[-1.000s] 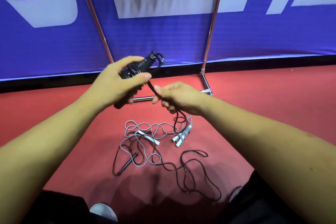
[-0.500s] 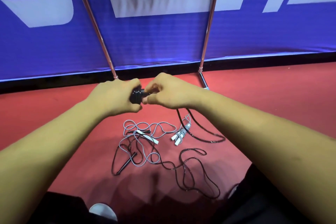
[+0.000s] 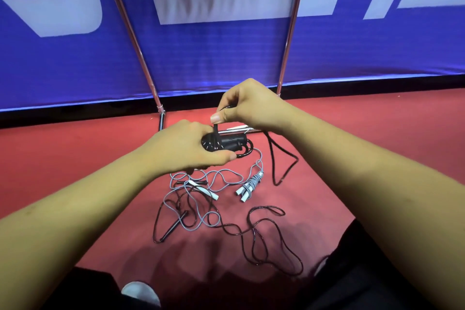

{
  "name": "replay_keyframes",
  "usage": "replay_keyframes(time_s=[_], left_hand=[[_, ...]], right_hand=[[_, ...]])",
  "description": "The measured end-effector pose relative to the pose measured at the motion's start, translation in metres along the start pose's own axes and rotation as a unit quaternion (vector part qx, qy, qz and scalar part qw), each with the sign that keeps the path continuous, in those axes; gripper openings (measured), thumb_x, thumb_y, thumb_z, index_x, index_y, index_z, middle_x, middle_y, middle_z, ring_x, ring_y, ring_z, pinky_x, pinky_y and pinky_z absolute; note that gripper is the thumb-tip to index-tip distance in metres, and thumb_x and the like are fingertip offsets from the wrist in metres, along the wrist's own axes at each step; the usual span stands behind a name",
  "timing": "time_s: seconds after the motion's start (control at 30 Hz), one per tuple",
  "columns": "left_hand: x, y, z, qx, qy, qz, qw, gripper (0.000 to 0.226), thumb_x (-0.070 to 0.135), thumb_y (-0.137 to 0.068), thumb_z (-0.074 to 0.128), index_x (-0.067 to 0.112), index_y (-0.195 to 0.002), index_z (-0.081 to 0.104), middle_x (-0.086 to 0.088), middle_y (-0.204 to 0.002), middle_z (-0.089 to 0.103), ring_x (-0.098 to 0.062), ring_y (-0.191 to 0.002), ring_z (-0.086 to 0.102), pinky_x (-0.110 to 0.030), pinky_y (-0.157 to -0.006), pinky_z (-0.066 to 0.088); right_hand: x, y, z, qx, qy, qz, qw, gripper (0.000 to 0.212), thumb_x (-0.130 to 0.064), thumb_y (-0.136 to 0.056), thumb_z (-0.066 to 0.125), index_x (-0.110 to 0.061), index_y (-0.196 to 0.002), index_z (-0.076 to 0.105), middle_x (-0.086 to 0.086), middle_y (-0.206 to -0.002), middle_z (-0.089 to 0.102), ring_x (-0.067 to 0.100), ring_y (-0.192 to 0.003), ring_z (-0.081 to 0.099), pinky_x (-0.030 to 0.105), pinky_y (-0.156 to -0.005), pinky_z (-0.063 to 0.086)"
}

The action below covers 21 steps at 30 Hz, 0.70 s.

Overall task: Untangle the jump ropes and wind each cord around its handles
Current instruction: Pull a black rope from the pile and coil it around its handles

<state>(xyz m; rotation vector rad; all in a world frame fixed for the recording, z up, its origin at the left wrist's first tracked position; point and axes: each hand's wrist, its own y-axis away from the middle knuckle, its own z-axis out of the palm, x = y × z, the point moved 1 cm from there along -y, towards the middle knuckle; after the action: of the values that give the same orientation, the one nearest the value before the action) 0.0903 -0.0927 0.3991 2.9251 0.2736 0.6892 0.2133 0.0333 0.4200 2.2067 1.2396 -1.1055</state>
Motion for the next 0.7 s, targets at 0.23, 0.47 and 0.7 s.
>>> replay_keyframes(time_s=[0.23,0.47,0.7], left_hand=[[-0.003,0.001,-0.010,0.056,0.217,0.032,0.974,0.050,0.054,-0.063,0.073,0.031,-0.104,0.055,-0.001,-0.064,0.069,-0.025,-0.048,0.063,-0.038,-0.046,0.051],[-0.018,-0.001,-0.032,0.158,0.297,0.013,0.942,0.025,0.026,-0.085,0.074,0.029,-0.105,0.059,-0.009,-0.069,0.068,-0.020,-0.053,0.061,-0.041,-0.052,0.057],[-0.058,-0.010,-0.036,0.171,0.075,-0.069,0.980,0.037,0.050,-0.077,0.075,0.037,-0.099,0.049,0.007,-0.065,0.069,-0.020,-0.058,0.067,-0.041,-0.070,0.056]], right_hand=[[0.030,-0.001,0.011,-0.057,-0.163,0.095,0.980,0.022,-0.023,-0.085,0.069,-0.008,-0.071,0.062,0.005,-0.057,0.042,0.013,-0.047,0.032,0.023,-0.047,0.022],[0.037,0.004,0.024,-0.154,-0.163,0.162,0.961,0.034,-0.033,-0.102,0.048,-0.008,-0.086,0.065,0.002,-0.057,0.035,0.015,-0.045,0.038,0.022,-0.047,0.034],[0.001,0.010,0.032,-0.130,0.020,0.108,0.985,0.028,-0.026,-0.103,0.043,-0.006,-0.099,0.060,0.004,-0.065,0.044,0.015,-0.048,0.037,0.021,-0.043,0.033]])
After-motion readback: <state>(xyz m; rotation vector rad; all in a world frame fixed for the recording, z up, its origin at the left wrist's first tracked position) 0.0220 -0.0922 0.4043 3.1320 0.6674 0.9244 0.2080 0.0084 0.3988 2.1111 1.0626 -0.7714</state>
